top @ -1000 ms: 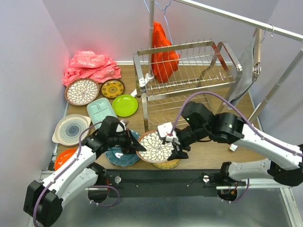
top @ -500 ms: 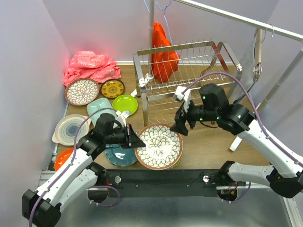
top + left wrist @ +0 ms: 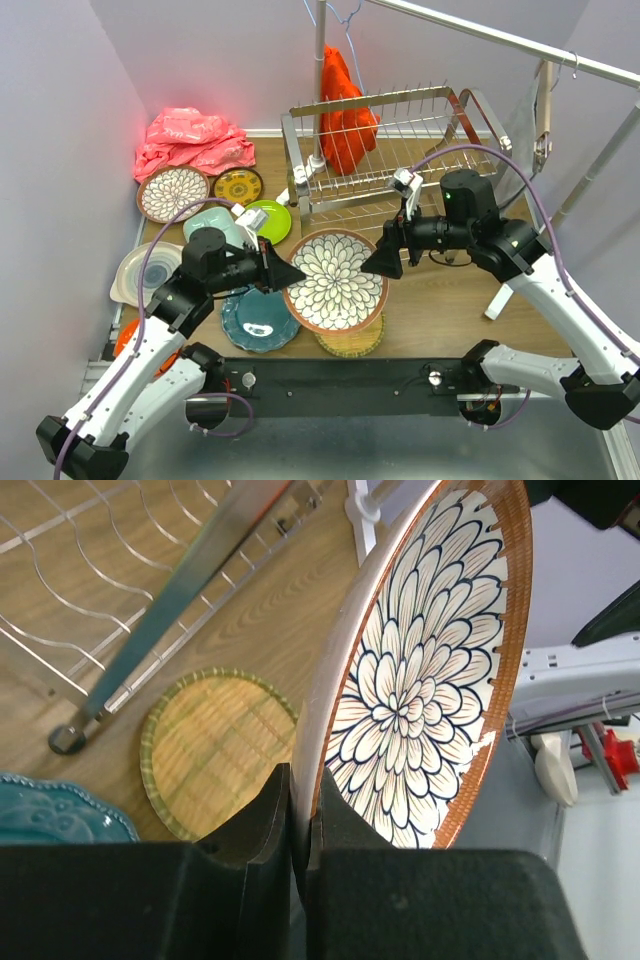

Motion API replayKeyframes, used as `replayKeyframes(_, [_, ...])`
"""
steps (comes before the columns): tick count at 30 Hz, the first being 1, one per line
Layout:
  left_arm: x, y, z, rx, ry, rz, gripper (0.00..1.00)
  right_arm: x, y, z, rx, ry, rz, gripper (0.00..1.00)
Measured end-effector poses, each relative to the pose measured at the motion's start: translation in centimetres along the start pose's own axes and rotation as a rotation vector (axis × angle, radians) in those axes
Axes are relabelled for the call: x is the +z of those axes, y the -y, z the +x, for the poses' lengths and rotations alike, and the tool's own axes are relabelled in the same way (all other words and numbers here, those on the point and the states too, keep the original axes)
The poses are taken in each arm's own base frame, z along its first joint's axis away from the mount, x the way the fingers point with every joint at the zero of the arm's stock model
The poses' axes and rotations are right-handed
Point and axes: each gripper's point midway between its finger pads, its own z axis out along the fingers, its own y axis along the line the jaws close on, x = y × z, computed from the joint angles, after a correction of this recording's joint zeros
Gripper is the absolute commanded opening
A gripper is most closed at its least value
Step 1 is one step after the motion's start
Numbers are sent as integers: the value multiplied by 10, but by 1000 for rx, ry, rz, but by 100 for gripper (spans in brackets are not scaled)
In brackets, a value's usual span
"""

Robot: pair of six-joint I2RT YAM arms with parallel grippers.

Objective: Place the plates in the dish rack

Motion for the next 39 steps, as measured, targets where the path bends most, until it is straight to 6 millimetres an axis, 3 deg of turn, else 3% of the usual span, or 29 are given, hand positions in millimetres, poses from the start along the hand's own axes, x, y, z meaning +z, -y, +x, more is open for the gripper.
replayKeyframes(8, [-1, 11, -23, 75, 78, 19, 0, 4, -4, 10, 62, -35, -30, 81])
replayKeyframes(19, [-3, 25, -38, 112, 123, 56, 0, 9, -2, 12, 103, -58, -26, 56])
replayKeyframes(21, [-3, 27, -39, 113, 128, 63, 0, 9, -2, 8, 105, -53, -26, 50])
replayKeyframes(25, [-3, 28, -41, 114, 138, 66, 0, 7, -5, -3, 103, -38, -27, 26])
replayKeyframes(26, [-3, 28, -42, 112, 139, 64, 0, 6, -5, -7, 99, -32, -25, 24])
replayKeyframes(32, [-1, 27, -51, 94, 172, 35, 0, 12, 16, -11, 100, -41, 84, 3])
replayKeyframes(36, [1, 24, -51, 76, 166, 15, 0, 11, 22, -9, 93, -67, 112, 1])
replayKeyframes(39, [-1, 32, -57, 91, 182, 29, 0, 5, 17, -17, 70, -60, 109, 0])
